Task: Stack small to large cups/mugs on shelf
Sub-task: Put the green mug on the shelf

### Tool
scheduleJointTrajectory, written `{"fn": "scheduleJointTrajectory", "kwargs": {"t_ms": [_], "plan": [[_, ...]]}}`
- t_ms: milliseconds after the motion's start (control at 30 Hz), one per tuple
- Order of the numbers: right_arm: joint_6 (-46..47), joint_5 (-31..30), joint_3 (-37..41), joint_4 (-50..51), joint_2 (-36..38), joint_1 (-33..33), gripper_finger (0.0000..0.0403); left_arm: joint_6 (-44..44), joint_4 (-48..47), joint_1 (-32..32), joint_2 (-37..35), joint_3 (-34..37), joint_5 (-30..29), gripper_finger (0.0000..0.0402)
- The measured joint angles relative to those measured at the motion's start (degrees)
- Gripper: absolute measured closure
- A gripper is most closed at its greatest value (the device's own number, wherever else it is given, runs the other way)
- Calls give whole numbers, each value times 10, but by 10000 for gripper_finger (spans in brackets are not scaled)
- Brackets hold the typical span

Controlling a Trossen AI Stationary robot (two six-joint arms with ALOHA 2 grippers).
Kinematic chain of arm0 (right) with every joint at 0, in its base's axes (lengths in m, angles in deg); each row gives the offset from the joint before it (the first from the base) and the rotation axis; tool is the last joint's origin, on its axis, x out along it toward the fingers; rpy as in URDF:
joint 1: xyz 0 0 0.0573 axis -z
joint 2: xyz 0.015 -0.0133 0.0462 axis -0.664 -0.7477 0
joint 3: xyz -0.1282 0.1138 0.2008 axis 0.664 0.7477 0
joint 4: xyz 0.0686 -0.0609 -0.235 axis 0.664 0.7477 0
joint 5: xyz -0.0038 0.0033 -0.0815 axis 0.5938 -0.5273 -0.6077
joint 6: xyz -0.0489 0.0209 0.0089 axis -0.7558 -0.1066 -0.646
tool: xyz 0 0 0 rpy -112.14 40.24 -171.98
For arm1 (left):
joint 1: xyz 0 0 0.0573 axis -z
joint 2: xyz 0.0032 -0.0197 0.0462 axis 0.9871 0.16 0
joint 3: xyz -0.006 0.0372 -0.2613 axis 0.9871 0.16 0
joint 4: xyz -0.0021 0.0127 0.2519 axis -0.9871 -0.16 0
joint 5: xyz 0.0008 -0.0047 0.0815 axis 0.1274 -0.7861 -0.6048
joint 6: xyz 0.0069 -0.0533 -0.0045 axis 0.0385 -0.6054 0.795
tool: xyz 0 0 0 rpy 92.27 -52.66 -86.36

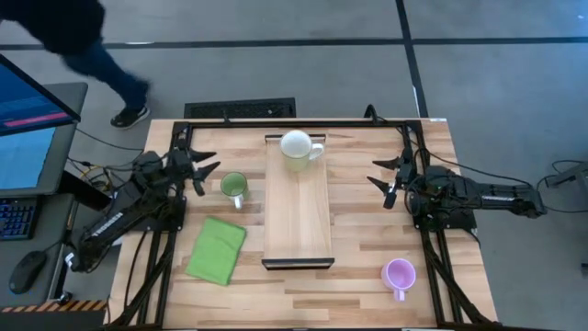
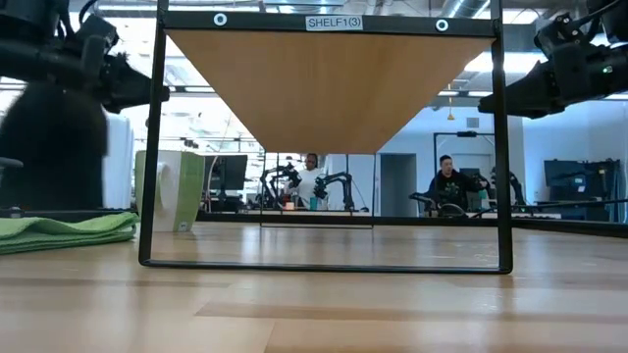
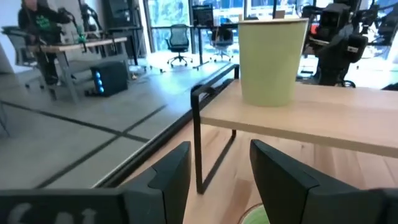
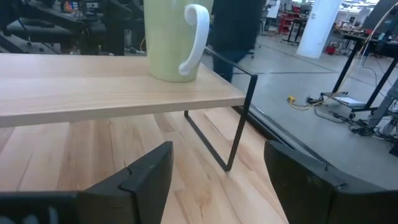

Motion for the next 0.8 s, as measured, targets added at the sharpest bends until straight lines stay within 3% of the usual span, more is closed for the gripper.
{"fn": "scheduleJointTrajectory", "kwargs": {"t_ms": [333,800], "plan": [[0,0,0,0,0,0,127,-4,-16,0,173,-96,47,244],[0,0,0,22,0,0,127,57,-251,25,402,-306,41,244]]}}
